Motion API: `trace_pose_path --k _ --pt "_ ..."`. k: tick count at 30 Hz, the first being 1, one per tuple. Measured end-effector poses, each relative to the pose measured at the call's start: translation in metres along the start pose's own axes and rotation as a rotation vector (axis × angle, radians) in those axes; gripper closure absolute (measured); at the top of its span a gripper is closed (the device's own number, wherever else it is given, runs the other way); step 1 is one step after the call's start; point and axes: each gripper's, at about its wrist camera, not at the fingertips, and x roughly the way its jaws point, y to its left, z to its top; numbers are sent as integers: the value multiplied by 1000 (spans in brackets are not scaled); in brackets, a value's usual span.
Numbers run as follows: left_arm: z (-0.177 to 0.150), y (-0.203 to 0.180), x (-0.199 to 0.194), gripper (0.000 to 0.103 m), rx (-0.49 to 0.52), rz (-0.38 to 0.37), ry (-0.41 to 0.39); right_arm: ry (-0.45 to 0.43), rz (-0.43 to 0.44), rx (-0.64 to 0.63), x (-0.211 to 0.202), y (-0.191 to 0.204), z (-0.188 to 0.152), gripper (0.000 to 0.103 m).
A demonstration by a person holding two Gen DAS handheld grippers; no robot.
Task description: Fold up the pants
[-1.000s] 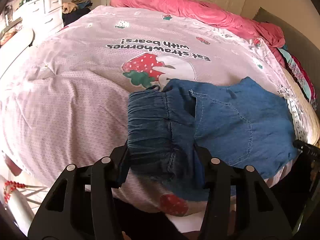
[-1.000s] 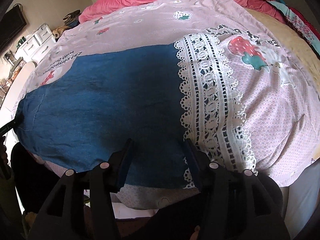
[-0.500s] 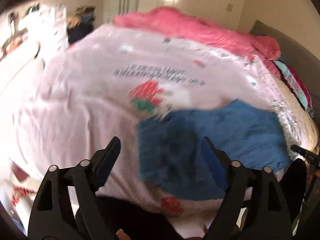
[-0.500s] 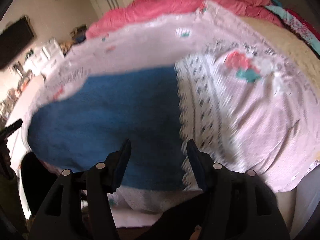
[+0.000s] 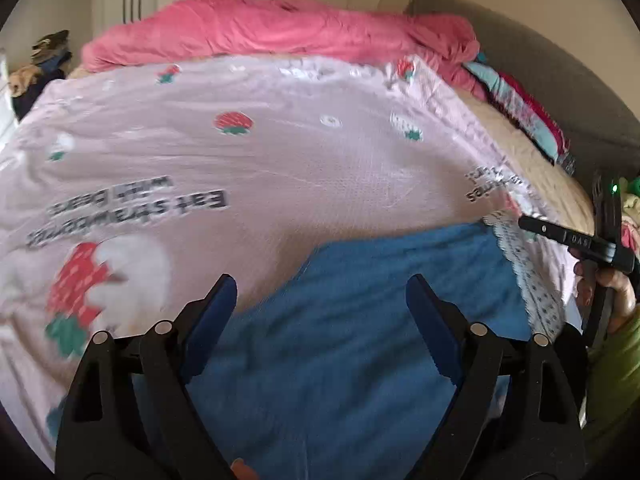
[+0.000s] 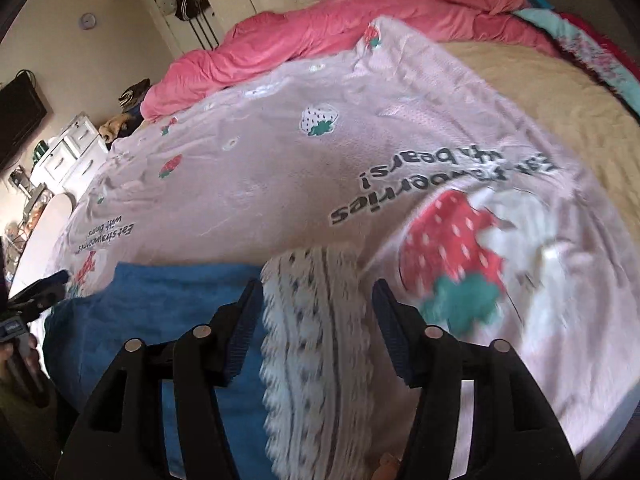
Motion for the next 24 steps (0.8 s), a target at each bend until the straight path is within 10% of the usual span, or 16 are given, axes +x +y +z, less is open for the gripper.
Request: trace_pose_path --k 13,17,24 --pt "3 11 85 47 -48 -61 125 58 119 -48 37 -12 0 74" --pt "1 8 85 95 -88 -150 125 48 122 -120 33 4 -5 83" --pt "11 -3 67 99 -45 -78 40 16 54 -214 20 17 22 89"
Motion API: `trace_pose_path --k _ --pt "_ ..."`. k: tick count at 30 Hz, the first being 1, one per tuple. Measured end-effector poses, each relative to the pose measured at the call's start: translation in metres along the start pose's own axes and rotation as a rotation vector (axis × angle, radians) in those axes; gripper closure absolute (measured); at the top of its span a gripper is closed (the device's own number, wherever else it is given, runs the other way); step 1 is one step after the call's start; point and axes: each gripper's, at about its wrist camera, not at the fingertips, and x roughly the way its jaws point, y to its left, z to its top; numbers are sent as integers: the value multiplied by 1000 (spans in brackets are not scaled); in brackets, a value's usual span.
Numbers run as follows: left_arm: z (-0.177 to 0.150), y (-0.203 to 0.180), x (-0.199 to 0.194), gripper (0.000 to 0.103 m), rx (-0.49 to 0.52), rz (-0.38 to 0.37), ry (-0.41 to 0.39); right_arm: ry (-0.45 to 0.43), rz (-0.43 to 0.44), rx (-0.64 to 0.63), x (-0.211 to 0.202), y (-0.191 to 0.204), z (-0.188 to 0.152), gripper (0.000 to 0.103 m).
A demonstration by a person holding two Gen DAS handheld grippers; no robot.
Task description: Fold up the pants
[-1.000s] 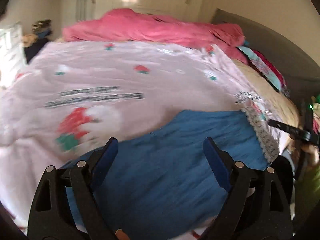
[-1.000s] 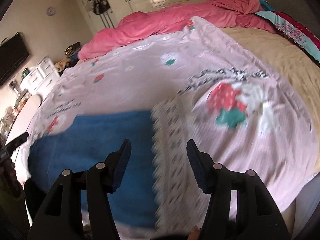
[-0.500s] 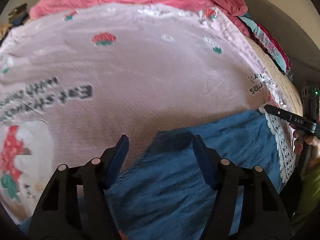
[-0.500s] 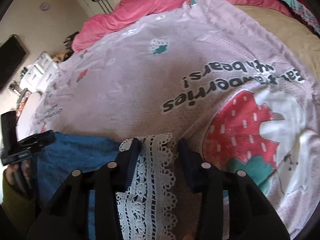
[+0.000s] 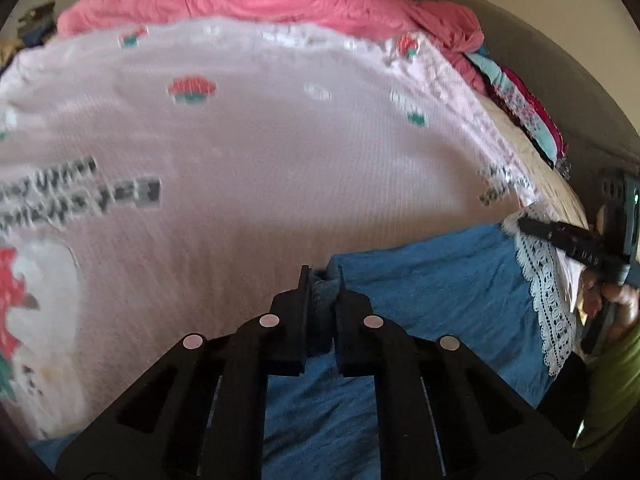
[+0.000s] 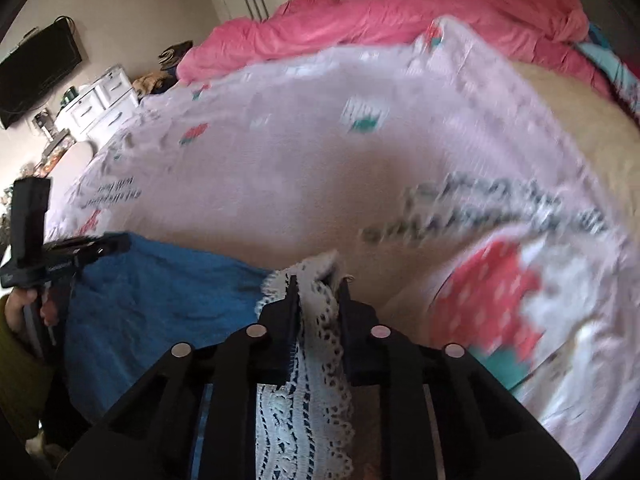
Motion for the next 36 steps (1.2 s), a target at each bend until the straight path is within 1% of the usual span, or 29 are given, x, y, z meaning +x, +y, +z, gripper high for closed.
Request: trace_pose_path --k 2,4,7,8,9,10,11,12,13,14,15,16,18,20,22,23,24,26,28,29,30,31,32,33,35,36 --pt "5 -4 0 99 13 26 -16 -22 -12 -21 -5 -1 15 90" --pt "7 -6 6 99 29 61 -19 -15 -18 -31 0 -1 24 90" --pt "1 -1 23 99 18 77 11 80 -87 -76 32 1 22 90" --pt "-1 3 26 97 14 83 18 132 -103 -86 49 0 15 89" --pt "-4 7 31 96 8 87 19 141 -115 -93 55 0 12 86" --pt "-5 9 32 95 1 80 11 128 -120 -93 58 0 9 84" --pt "-6 11 30 95 -2 72 2 110 -117 -72 53 -2 9 80" --pt "-6 13 27 89 -5 66 -5 96 -127 -45 46 -4 10 59" --pt "-6 13 21 85 -7 73 -4 56 -137 1 29 -9 10 54" --pt "-7 14 17 74 -11 77 -2 15 -124 25 13 -10 7 53" --pt "-9 13 7 67 -17 72 -9 -38 -95 54 -7 -11 1 53" --pt "-14 13 -10 66 -21 51 -47 -76 -69 80 -25 -13 -7 53" --pt "-29 8 -33 61 -11 62 -80 -124 -25 141 -61 -16 -36 53" --pt "-47 5 -49 59 -13 73 -84 -117 -6 182 -80 -17 -66 53" --pt "-67 2 -60 58 -11 80 -71 -84 16 220 -89 -17 -94 53" --pt "-78 1 -65 57 -4 86 -65 -65 10 239 -92 -17 -110 53" --pt "-84 2 -68 55 2 91 -57 -60 7 256 -94 -16 -119 53" --pt "-101 4 -77 53 16 125 -39 -64 17 295 -101 -15 -137 53" --pt "-111 6 -87 51 30 165 -34 -58 35 300 -102 -11 -144 52" --pt "-115 9 -93 48 33 190 -43 -57 33 297 -101 -9 -144 52" --pt "-117 12 -98 42 30 205 -51 -52 30 295 -99 -8 -140 52" --pt "-119 18 -103 41 25 227 -54 -44 37 293 -98 -8 -140 52" --pt "-121 23 -106 40 13 253 -51 -31 49 290 -94 -8 -139 52" --pt "-124 29 -107 40 2 284 -40 -15 44 293 -89 -8 -136 52" --pt "-128 39 -105 40 -4 319 -7 50 44 283 -73 -6 -133 54" --pt "-131 44 -104 40 -10 325 4 70 46 283 -68 -3 -133 54"
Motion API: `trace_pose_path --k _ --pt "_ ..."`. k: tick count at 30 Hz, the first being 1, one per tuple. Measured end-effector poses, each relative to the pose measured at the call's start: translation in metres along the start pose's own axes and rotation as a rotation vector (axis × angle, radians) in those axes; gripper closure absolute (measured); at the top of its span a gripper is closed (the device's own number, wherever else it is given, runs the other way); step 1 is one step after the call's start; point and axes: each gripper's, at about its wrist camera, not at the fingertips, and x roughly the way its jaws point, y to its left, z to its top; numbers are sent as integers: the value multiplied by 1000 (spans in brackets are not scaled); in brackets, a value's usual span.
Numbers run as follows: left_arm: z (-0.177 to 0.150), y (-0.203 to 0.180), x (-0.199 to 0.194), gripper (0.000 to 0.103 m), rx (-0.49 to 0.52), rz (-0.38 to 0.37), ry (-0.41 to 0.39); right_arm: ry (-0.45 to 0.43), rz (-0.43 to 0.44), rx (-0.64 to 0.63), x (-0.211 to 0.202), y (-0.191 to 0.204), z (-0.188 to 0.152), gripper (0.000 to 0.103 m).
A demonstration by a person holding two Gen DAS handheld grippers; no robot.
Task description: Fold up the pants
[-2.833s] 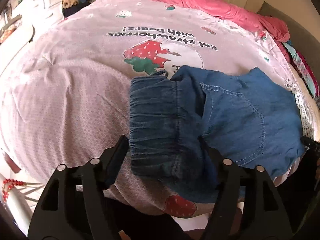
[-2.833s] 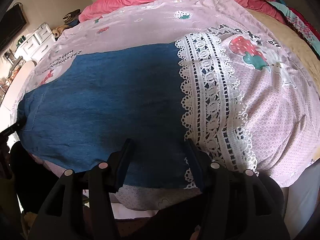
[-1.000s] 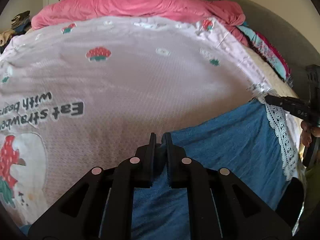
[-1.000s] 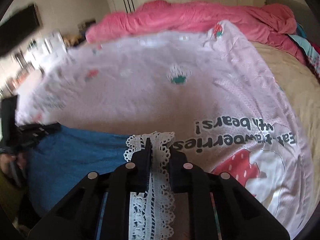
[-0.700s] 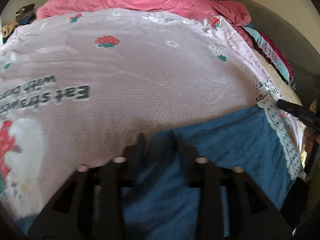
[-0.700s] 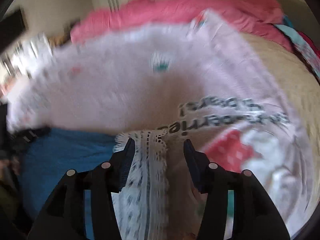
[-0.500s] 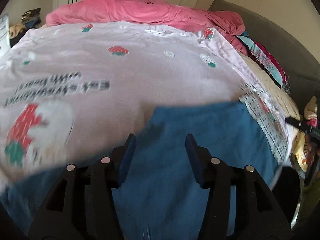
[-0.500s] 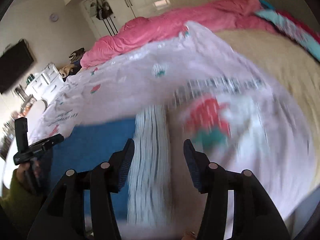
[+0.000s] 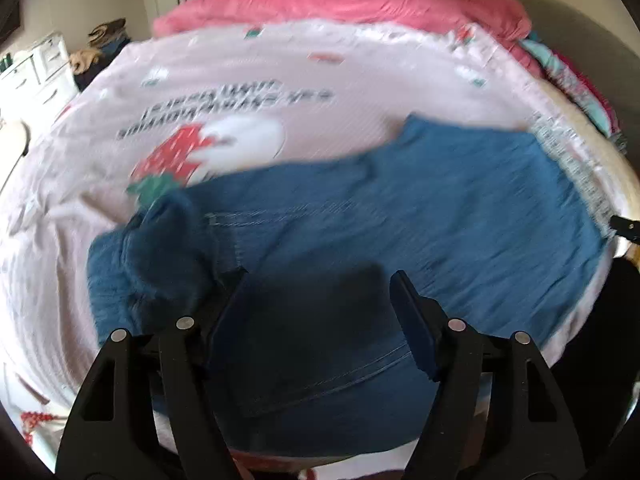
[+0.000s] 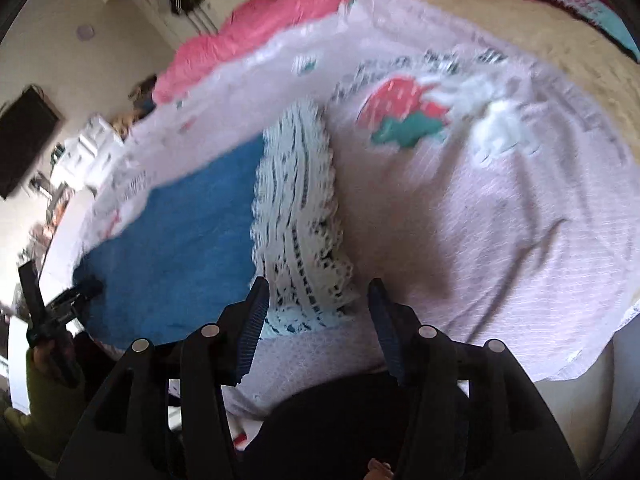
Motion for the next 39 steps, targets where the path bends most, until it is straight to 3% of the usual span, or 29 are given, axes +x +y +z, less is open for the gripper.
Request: trace_pose_path --k 4,6,11,15,17,21,28,30,34,36,39 --pt "-1 12 -2 40 -33 -33 -8 20 -1 -44 8 17 -8 60" --pt "-1 14 -3 40 -45 -36 -13 -6 -1 -45 7 21 -9 78" --pt "-3 25 -7 48 -70 -41 -19 -22 -104 -155 -8 43 -18 80" --pt "-4 33 -7 49 -88 -53 -24 47 -240 -206 12 42 -26 71" --pt "-5 32 -6 49 -76 -50 -22 51 -256 -206 17 42 -27 69" --pt "-6 32 -7 49 -69 -51 -27 38 -260 -158 8 31 -28 51" --pt "-7 20 -11 46 -17 -7 -44 -68 -309 -122 -29 28 -33 42" --pt "-7 16 -16 37 -20 -13 -53 -113 -323 -138 -38 35 -32 34" --pt "-5 5 -28 33 9 -12 -78 -170 -313 -217 -41 65 -28 31" --pt "-4 1 -33 32 8 -37 -88 -181 -304 -246 -36 79 -25 19" --pt "0 -11 -42 27 24 -66 -109 -171 -270 -282 -21 100 -22 19"
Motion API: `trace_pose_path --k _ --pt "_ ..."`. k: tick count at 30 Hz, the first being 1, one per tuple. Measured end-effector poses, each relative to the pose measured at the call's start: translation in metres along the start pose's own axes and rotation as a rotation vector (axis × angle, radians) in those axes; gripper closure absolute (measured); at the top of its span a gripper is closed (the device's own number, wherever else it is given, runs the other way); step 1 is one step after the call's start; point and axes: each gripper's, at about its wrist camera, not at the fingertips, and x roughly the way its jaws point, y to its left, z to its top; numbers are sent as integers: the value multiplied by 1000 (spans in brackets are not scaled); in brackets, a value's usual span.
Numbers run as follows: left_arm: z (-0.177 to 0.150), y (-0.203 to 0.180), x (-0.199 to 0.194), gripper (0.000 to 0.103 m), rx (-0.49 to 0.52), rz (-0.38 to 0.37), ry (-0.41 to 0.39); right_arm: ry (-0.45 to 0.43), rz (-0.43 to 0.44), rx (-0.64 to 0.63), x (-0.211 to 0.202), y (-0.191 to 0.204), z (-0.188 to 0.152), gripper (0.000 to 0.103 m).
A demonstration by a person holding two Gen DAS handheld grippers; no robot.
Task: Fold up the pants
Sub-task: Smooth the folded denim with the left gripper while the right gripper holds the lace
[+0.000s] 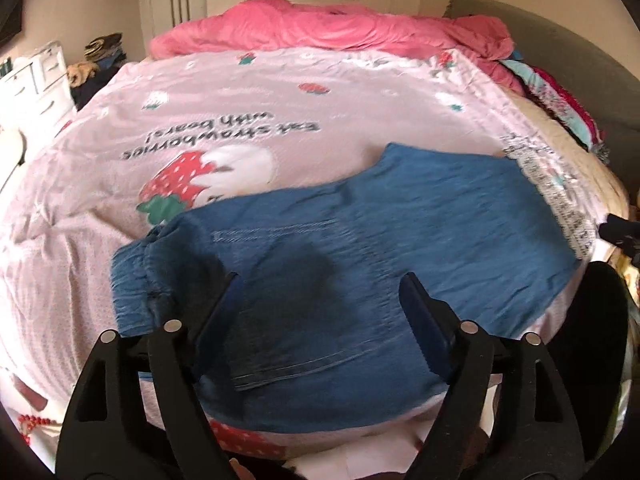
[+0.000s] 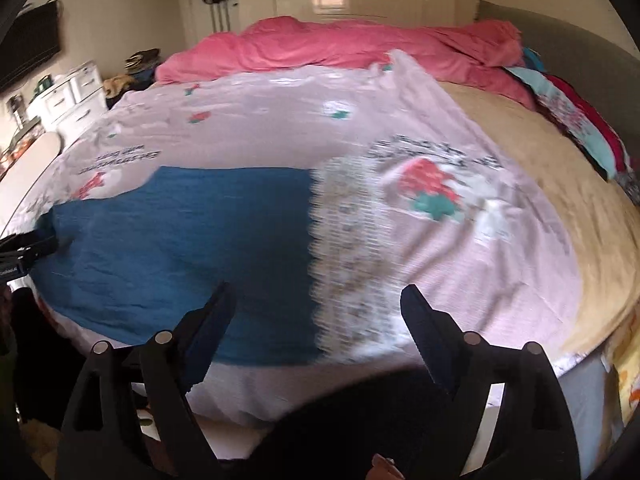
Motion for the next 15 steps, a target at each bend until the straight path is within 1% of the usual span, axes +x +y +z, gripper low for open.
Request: trace_pose_path --k 3,4,6,7,8,10,11,12,15 --pt "1 -15 0 25 27 -22 -1 26 42 -26 16 28 2 19" --pt "-1 -22 4 25 44 -33 10 34 58 -28 21 36 1 19" --pt "-5 -28 11 22 63 -30 36 81 109 -53 37 56 -3 19" --pt "-9 -30 17 21 70 -25 53 106 113 -63 44 65 -7 19" --pt "-12 -30 21 20 71 -18 63 131 110 -72 51 69 -10 19" --pt "-20 -26 30 19 77 35 78 181 75 -82 66 74 -18 19" --pt "-25 -23 34 18 85 63 87 187 57 -98 71 77 -22 17" --pt "-27 -22 36 18 88 75 93 180 52 -109 72 80 -23 14" --pt "-31 -19 42 17 92 75 98 181 48 -105 74 82 -21 10"
